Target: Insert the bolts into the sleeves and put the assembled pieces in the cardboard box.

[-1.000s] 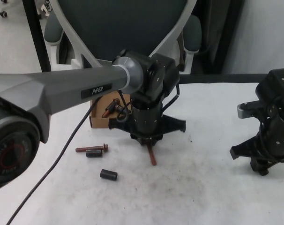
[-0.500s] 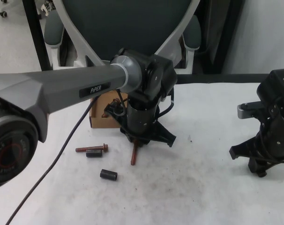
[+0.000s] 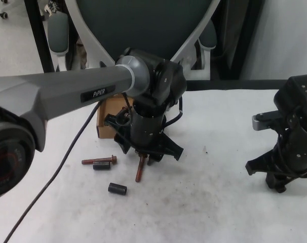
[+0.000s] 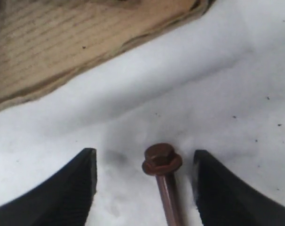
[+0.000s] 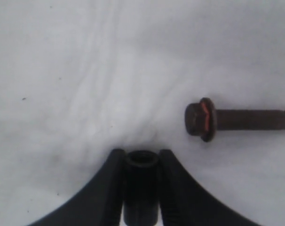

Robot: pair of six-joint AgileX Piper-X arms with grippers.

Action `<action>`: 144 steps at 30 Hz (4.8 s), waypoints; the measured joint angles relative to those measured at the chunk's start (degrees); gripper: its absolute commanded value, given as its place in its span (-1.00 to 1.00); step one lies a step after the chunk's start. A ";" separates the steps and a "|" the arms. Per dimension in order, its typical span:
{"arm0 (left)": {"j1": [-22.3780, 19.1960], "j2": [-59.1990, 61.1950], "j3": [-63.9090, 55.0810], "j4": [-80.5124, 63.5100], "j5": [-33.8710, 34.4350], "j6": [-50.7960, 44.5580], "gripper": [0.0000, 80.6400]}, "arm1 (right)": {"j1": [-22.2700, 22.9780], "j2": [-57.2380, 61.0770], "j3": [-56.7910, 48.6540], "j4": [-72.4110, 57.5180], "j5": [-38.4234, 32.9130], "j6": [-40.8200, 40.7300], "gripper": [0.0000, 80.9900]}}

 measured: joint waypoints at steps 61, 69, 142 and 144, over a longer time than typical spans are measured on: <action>-1.34 -35.58 46.28 -43.14 14.19 -3.62 -0.99 | 35.87 -37.63 43.39 -49.95 0.99 12.42 -0.99; -1.34 -50.70 64.85 -65.98 16.98 -3.62 -0.99 | 41.37 -37.63 46.05 -59.41 3.71 12.57 -0.99; -1.34 -66.16 94.13 -120.13 40.63 -20.45 -0.99 | 44.58 -28.43 47.21 -100.39 -9.48 -6.14 -0.99; -1.34 -66.16 94.13 -120.04 40.63 -20.45 -0.99 | 44.58 -28.43 47.21 -100.39 -9.61 -6.14 -0.99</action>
